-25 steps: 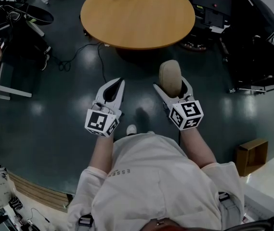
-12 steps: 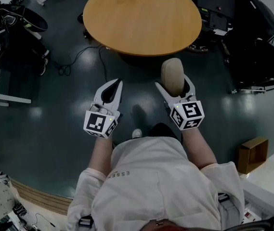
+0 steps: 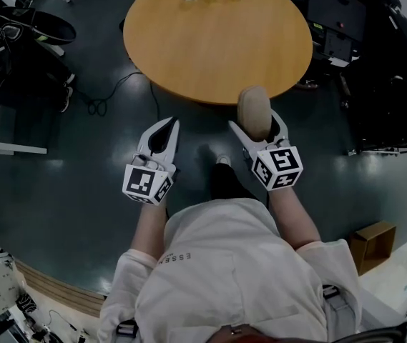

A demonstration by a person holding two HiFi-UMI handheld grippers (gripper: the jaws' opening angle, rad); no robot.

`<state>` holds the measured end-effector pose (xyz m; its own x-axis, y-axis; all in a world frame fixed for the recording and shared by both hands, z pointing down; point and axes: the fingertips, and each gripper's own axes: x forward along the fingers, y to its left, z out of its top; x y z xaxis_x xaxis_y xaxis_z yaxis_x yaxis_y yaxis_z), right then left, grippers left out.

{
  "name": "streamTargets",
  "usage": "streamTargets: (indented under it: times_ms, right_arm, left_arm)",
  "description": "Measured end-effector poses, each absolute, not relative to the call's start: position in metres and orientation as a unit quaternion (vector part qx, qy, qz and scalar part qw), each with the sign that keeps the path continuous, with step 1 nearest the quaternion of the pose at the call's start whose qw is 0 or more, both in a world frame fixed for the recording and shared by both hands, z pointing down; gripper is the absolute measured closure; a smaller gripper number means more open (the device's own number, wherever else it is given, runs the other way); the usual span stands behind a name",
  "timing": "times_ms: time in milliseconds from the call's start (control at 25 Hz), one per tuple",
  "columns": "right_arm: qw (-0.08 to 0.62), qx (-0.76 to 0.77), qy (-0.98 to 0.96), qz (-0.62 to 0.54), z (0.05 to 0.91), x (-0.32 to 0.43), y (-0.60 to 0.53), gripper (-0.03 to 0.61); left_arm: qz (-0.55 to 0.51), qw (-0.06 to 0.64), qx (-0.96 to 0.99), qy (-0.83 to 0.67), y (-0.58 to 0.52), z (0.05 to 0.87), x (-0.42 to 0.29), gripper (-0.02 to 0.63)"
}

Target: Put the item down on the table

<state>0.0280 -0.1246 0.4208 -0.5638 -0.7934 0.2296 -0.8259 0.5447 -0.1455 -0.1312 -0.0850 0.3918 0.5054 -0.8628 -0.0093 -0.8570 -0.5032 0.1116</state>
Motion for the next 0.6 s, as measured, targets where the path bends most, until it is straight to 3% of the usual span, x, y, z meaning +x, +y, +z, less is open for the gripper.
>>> streamTargets:
  times_ms: [600]
  right_arm:
    - [0.098,0.419,-0.892,0.135,0.43,0.052,-0.306,0.175]
  left_arm:
    - [-0.023,0.035,0.851,-0.523,-0.261,0.383,-0.096,0.606]
